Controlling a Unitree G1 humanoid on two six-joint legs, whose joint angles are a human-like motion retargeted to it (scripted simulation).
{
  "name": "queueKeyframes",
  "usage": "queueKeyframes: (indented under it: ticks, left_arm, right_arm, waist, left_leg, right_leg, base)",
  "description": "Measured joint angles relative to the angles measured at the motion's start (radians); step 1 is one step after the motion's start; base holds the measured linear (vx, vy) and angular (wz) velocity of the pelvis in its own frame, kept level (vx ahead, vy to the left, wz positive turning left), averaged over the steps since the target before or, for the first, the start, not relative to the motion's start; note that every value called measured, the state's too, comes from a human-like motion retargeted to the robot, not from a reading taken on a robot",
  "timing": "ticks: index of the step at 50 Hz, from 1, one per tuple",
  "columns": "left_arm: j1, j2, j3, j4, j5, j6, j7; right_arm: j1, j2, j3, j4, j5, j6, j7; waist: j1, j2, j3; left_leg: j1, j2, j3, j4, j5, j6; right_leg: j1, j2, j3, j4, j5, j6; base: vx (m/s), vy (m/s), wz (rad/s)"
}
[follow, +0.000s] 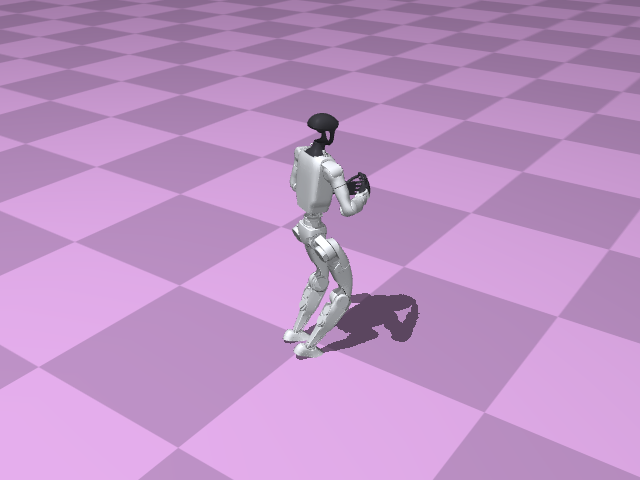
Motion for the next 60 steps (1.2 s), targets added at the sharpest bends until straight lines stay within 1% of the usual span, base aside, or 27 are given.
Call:
queueKeyframes:
  ticks: [8,10,12,13,15,20,22,23,25,27,28,30,33,35,40,43,45,47,50,52,53,54,55,58,60]
  left_arm:
    - [0.017,-0.008,-0.016,0.010,-0.115,0.010,-0.027]
    - [0.016,-0.004,-0.015,0.013,-0.143,0.015,-0.039]
    - [0.028,-0.008,-0.023,0.013,-0.161,0.019,-0.046]
    - [0.020,-0.004,-0.022,0.014,-0.175,0.021,-0.053]
    - [0.025,-0.009,-0.031,0.014,-0.189,0.026,-0.062]
    - [-0.024,0.000,-0.032,0.013,-0.208,0.033,-0.097]
    - [-0.026,0.004,-0.036,0.007,-0.194,0.029,-0.103]
    - [-0.041,0.011,-0.032,0.004,-0.188,0.025,-0.104]
    - [-0.045,0.017,-0.034,-0.004,-0.172,0.020,-0.109]
    - [-0.072,0.032,-0.022,-0.014,-0.160,0.013,-0.114]
    - [-0.073,0.035,-0.021,-0.021,-0.155,0.009,-0.115]
    - [-0.102,0.054,-0.007,-0.036,-0.148,-0.001,-0.117]
    - [-0.112,0.073,0.008,-0.053,-0.123,-0.020,-0.113]
    - [-0.149,0.099,0.032,-0.060,-0.108,-0.036,-0.102]
    - [-0.166,0.136,0.076,-0.055,-0.076,-0.061,-0.080]
    - [-0.183,0.159,0.103,-0.026,-0.054,-0.064,-0.067]
    - [-0.221,0.169,0.119,0.023,-0.036,-0.068,-0.060]
    - [-0.209,0.168,0.125,0.049,-0.017,-0.064,-0.052]
    - [-0.200,0.164,0.128,0.099,0.010,-0.055,-0.045]
    - [-0.193,0.153,0.125,0.134,0.027,-0.052,-0.044]
    - [-0.197,0.144,0.123,0.160,0.037,-0.055,-0.047]
    - [-0.190,0.135,0.119,0.174,0.045,-0.055,-0.047]
    - [-0.177,0.126,0.115,0.183,0.051,-0.053,-0.047]
    - [-0.139,0.099,0.097,0.210,0.070,-0.050,-0.047]
    - [-0.116,0.086,0.082,0.229,0.082,-0.050,-0.052]
  right_arm:
    - [0.006,0.002,-0.006,0.013,-0.001,-0.002,-0.009]
    - [-0.002,0.001,-0.007,0.018,-0.004,-0.003,-0.008]
    - [0.004,0.005,-0.001,0.021,-0.007,-0.004,-0.007]
    - [-0.005,0.001,-0.002,0.022,-0.005,-0.005,-0.005]
    - [0.000,0.002,0.004,0.024,-0.011,-0.007,-0.003]
    - [-0.030,-0.013,-0.002,0.030,-0.028,-0.016,-0.007]
    - [-0.029,-0.009,0.001,0.034,-0.038,-0.019,-0.010]
    - [-0.043,-0.008,-0.001,0.037,-0.042,-0.022,-0.010]
    - [-0.041,-0.006,0.003,0.042,-0.049,-0.024,-0.011]
    - [-0.060,-0.014,-0.006,0.050,-0.051,-0.028,-0.012]
    - [-0.055,-0.017,-0.007,0.052,-0.053,-0.030,-0.013]
    - [-0.070,-0.031,-0.025,0.052,-0.049,-0.035,-0.013]
    - [-0.056,-0.043,-0.041,0.051,-0.059,-0.045,-0.024]
    - [-0.066,-0.059,-0.070,0.042,-0.060,-0.051,-0.031]
    - [-0.030,-0.093,-0.122,0.050,-0.101,-0.066,-0.064]
    - [-0.010,-0.115,-0.155,0.067,-0.143,-0.068,-0.079]
    - [-0.009,-0.131,-0.180,0.087,-0.184,-0.067,-0.087]
    - [0.014,-0.138,-0.186,0.110,-0.211,-0.061,-0.086]
    - [0.043,-0.138,-0.192,0.150,-0.257,-0.052,-0.079]
    - [0.056,-0.130,-0.190,0.181,-0.286,-0.049,-0.075]
    - [0.054,-0.123,-0.186,0.206,-0.305,-0.051,-0.074]
    - [0.060,-0.118,-0.182,0.221,-0.316,-0.050,-0.073]
    - [0.070,-0.114,-0.178,0.232,-0.325,-0.047,-0.072]
    - [0.089,-0.091,-0.169,0.271,-0.348,-0.042,-0.073]
    - [0.092,-0.074,-0.162,0.303,-0.362,-0.043,-0.079]
  waist:
    - [-0.008,-0.005,0.027]
    - [-0.008,-0.003,0.023]
    - [-0.013,-0.009,0.033]
    - [-0.011,-0.005,0.026]
    - [-0.014,-0.012,0.035]
    - [-0.011,-0.001,0.028]
    - [-0.015,-0.007,0.037]
    - [-0.014,-0.005,0.034]
    - [-0.020,-0.012,0.042]
    - [-0.024,-0.014,0.035]
    - [-0.029,-0.021,0.040]
    - [-0.033,-0.024,0.031]
    - [-0.051,-0.042,0.039]
    - [-0.058,-0.045,0.025]
    - [-0.096,-0.081,0.037]
    - [-0.117,-0.098,0.038]
    - [-0.123,-0.090,0.026]
    - [-0.131,-0.113,0.036]
    - [-0.145,-0.130,0.043]
    - [-0.148,-0.122,0.043]
    - [-0.143,-0.087,0.039]
    - [-0.140,-0.081,0.042]
    - [-0.137,-0.089,0.047]
    - [-0.128,-0.091,0.054]
    - [-0.119,-0.072,0.054]
  left_leg:
    - [0.019,0.009,0.027,0.002,-0.041,0.021]
    - [0.032,0.019,0.037,-0.035,-0.039,0.025]
    - [0.020,0.016,0.050,0.003,-0.060,0.033]
    - [0.029,0.025,0.050,-0.033,-0.060,0.031]
    - [0.017,0.022,0.059,0.002,-0.094,0.039]
    - [0.045,0.052,0.079,-0.070,-0.175,0.060]
    - [0.042,0.054,0.100,-0.043,-0.207,0.066]
    - [0.059,0.062,0.108,-0.087,-0.204,0.065]
    - [0.057,0.064,0.130,-0.061,-0.222,0.069]
    - [0.088,0.069,0.147,-0.135,-0.207,0.069]
    - [0.085,0.067,0.158,-0.111,-0.216,0.070]
    - [0.116,0.065,0.171,-0.194,-0.194,0.070]
    - [0.113,0.057,0.196,-0.144,-0.218,0.074]
    - [0.162,0.046,0.202,-0.279,-0.178,0.076]
    - [0.174,0.007,0.222,-0.241,-0.233,0.091]
    - [0.197,-0.017,0.226,-0.270,-0.263,0.104]
    - [0.296,-0.041,0.216,-0.510,-0.188,0.114]
    - [0.319,-0.066,0.230,-0.521,-0.193,0.122]
    - [0.354,-0.092,0.234,-0.560,-0.193,0.132]
    - [0.388,-0.093,0.232,-0.621,-0.175,0.134]
    - [0.430,-0.070,0.227,-0.718,-0.140,0.132]
    - [0.451,-0.070,0.228,-0.754,-0.124,0.133]
    - [0.460,-0.081,0.232,-0.759,-0.118,0.135]
    - [0.477,-0.094,0.238,-0.764,-0.123,0.142]
    - [0.479,-0.081,0.238,-0.759,-0.139,0.144]
  right_leg:
    - [0.000,-0.003,0.001,0.020,-0.053,-0.018]
    - [-0.002,0.001,-0.001,0.001,-0.056,-0.022]
    - [-0.009,-0.011,-0.010,0.030,-0.079,-0.029]
    - [-0.010,-0.003,-0.016,0.005,-0.082,-0.035]
    - [-0.016,-0.015,-0.027,0.032,-0.112,-0.046]
    - [-0.012,0.010,-0.043,-0.033,-0.162,-0.067]
    - [-0.015,0.000,-0.047,-0.014,-0.186,-0.067]
    - [-0.012,0.011,-0.046,-0.044,-0.184,-0.068]
    - [-0.015,0.002,-0.044,-0.023,-0.197,-0.063]
    - [-0.011,0.012,-0.039,-0.063,-0.191,-0.058]
    - [-0.014,0.003,-0.037,-0.043,-0.196,-0.054]
    - [-0.016,0.010,-0.030,-0.076,-0.189,-0.049]
    - [-0.028,-0.014,-0.022,-0.022,-0.202,-0.037]
    - [-0.039,-0.009,-0.016,-0.054,-0.190,-0.032]
    - [-0.073,-0.062,-0.001,0.057,-0.226,-0.024]
    - [-0.102,-0.095,-0.010,0.112,-0.239,-0.035]
    - [-0.132,-0.104,-0.033,0.110,-0.226,-0.053]
    - [-0.143,-0.148,-0.045,0.146,-0.227,-0.063]
    - [-0.161,-0.171,-0.051,0.158,-0.250,-0.068]
    - [-0.163,-0.154,-0.057,0.129,-0.256,-0.067]
    - [-0.151,-0.110,-0.078,0.078,-0.244,-0.072]
    - [-0.146,-0.102,-0.081,0.062,-0.243,-0.073]
    - [-0.145,-0.112,-0.077,0.062,-0.246,-0.072]
    - [-0.128,-0.118,-0.079,0.038,-0.260,-0.073]
    - [-0.104,-0.097,-0.092,-0.006,-0.263,-0.076]
  base:
    - [0.01,0.02,-0.91]
    - [0.00,0.02,-0.96]
    - [-0.02,0.02,-0.97]
    - [0.02,0.01,-1.05]
    - [0.00,0.01,-1.05]
    - [0.03,0.00,-1.00]
    - [0.01,-0.01,-0.84]
    - [0.04,-0.01,-0.83]
    - [0.02,-0.01,-0.74]
    - [0.04,-0.01,-0.72]
    - [0.02,-0.01,-0.66]
    - [0.04,0.00,-0.65]
    - [-0.01,0.01,-0.53]
    - [0.07,0.02,-0.55]
    - [-0.02,0.04,-0.40]
    - [0.01,0.06,-0.42]
    - [0.07,0.07,-0.54]
    - [-0.01,0.06,-0.43]
    - [0.01,0.04,-0.26]
    - [0.06,0.03,-0.32]
    - [0.08,0.03,-0.43]
    - [0.04,0.02,-0.42]
    - [0.00,0.01,-0.32]
    - [0.03,0.01,-0.25]
    - [0.07,0.01,-0.20]
